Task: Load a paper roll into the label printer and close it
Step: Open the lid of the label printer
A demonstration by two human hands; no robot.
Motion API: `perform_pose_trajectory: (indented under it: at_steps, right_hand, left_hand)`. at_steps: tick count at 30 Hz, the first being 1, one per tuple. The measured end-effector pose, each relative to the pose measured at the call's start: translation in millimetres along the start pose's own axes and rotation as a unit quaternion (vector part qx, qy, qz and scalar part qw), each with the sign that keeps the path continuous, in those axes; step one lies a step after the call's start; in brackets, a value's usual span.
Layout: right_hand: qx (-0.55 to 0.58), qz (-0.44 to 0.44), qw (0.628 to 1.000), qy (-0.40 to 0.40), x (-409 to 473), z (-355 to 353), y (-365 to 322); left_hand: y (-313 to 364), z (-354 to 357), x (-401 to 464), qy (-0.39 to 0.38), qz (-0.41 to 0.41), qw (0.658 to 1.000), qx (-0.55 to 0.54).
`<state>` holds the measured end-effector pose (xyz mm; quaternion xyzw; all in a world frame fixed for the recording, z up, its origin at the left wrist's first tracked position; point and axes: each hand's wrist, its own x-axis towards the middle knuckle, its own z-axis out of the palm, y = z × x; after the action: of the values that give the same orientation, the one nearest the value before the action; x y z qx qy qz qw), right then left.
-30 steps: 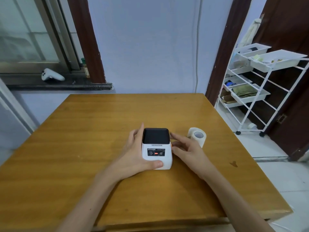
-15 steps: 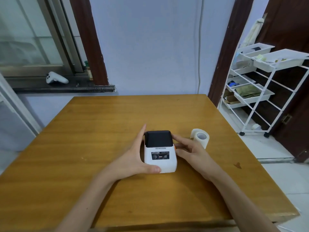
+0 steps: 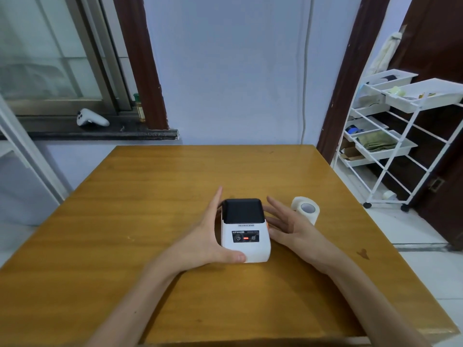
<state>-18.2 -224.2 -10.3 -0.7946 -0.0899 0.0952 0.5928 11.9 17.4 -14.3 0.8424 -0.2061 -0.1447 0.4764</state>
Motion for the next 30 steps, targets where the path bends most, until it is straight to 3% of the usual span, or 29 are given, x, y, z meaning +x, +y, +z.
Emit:
perform_pose_trajectory:
  at_steps: [20,30]
  right_hand:
    - [-0.055,-0.014,0.998,0.015,0.4,8.3,2.0]
    - [0.007,-0.02,0.998,0.054,0.6,7.2,-2.3]
  left_hand:
    - [0.4,-0.6,-0.8,0.007,0.004,1.0,0.009]
    - [-2.3,-6.1,4.3,0.058,-0.014,0.992,-0.109]
